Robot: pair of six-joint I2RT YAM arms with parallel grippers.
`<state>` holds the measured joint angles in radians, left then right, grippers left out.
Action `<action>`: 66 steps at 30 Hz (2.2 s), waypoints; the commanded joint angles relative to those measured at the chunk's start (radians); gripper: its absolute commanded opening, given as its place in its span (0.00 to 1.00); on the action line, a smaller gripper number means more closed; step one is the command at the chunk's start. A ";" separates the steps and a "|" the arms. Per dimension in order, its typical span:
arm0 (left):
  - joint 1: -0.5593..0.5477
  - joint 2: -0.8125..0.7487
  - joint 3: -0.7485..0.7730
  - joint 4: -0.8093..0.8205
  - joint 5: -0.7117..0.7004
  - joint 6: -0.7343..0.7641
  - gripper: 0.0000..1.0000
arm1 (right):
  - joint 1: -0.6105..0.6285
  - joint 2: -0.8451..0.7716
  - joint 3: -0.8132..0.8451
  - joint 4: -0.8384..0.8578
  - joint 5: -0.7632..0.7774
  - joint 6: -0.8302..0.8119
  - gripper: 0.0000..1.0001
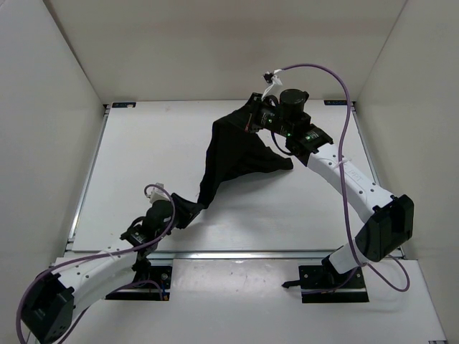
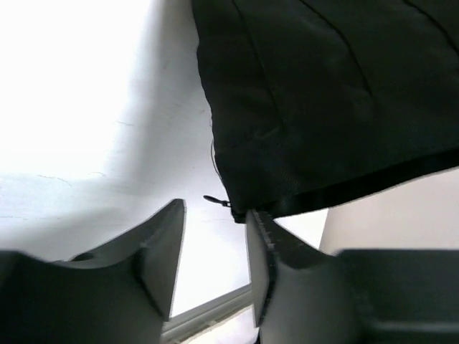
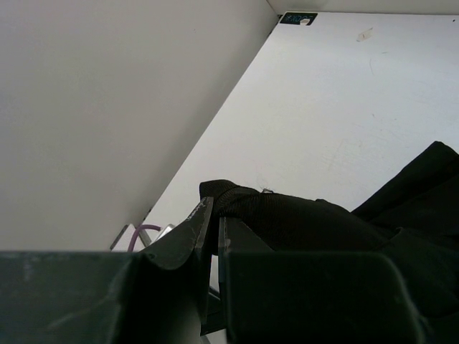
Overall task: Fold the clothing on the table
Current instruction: Flatten the skirt out
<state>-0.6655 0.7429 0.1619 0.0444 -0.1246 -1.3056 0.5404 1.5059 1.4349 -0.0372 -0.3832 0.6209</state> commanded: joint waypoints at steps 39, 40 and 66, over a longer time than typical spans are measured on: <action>0.302 0.182 1.270 -0.613 -0.052 0.756 0.00 | -0.438 -0.434 0.105 -0.414 -0.376 -0.107 0.00; 0.306 0.212 1.309 -0.629 -0.044 0.773 0.00 | -0.448 -0.405 0.108 -0.417 -0.396 -0.099 0.00; 0.432 0.509 1.298 -0.592 0.089 0.895 0.00 | -0.539 0.151 0.238 -0.279 -0.709 -0.175 0.00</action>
<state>-0.2253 1.2991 1.6882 -0.6235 -0.0311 -0.3882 0.0185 1.6363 1.7977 -0.3859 -1.0386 0.4183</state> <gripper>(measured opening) 0.023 0.023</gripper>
